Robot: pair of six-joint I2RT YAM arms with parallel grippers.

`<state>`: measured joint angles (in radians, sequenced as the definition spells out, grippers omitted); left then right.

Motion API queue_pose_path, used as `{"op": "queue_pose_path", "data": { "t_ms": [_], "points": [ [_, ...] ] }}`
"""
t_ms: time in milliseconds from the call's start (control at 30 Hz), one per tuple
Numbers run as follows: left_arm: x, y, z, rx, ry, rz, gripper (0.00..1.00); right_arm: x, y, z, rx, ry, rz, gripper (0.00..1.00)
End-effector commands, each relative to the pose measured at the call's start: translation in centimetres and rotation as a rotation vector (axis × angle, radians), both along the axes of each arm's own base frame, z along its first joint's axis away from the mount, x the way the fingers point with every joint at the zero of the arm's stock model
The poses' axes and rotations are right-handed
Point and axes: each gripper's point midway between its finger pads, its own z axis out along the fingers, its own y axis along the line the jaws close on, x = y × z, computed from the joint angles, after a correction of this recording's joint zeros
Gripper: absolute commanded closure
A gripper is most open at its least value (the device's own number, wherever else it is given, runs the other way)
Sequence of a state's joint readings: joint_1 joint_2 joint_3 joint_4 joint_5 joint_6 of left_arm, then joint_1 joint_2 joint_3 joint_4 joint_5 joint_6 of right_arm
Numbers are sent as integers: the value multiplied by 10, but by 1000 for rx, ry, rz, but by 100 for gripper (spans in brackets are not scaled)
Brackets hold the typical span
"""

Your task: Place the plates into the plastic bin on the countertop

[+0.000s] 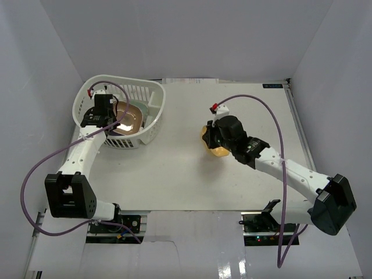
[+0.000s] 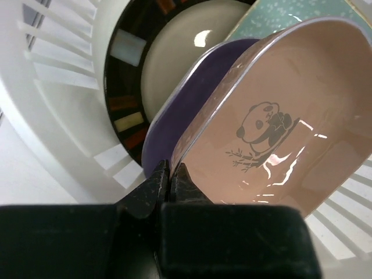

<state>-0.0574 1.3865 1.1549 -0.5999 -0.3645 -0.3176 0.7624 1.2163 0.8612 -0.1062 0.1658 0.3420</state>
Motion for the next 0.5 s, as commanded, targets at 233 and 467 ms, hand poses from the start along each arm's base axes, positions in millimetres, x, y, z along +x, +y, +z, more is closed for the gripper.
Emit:
{"op": "queue_pose_path", "data": {
  "t_ms": [233,467],
  "points": [
    [2,8,48,15,-118,39,3,38,114,151,81,-236,92,92],
    [-1,-47,173,-235,-524,-188,2,41,197,175,182,-261,179,92]
  ]
}}
